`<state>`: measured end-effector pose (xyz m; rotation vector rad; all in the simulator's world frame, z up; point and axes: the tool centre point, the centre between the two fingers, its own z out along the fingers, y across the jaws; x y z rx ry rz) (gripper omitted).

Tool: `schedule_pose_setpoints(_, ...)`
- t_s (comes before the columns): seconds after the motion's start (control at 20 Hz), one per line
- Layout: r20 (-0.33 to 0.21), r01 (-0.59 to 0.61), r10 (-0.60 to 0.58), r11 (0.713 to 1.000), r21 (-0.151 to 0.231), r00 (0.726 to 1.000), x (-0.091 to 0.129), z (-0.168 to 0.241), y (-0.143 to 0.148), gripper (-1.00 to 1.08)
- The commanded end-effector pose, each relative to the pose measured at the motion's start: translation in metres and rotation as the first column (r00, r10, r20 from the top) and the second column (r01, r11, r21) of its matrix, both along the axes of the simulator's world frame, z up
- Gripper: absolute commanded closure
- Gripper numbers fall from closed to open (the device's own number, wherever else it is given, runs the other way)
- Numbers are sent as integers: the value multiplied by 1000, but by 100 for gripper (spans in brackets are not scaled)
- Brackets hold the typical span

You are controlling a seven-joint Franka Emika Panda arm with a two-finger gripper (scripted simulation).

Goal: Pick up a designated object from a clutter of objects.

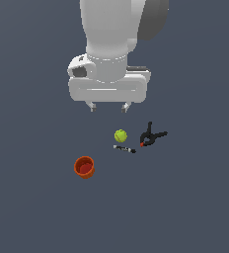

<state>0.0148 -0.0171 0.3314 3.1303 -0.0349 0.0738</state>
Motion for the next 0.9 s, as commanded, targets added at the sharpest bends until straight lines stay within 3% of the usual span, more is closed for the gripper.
schedule_pose_setpoints(0.0,0,0,0,1000,0,1000,0,0,0,-92)
schedule_pose_setpoints(0.85,33,-60,59,998,10,998,4,6,15,-92)
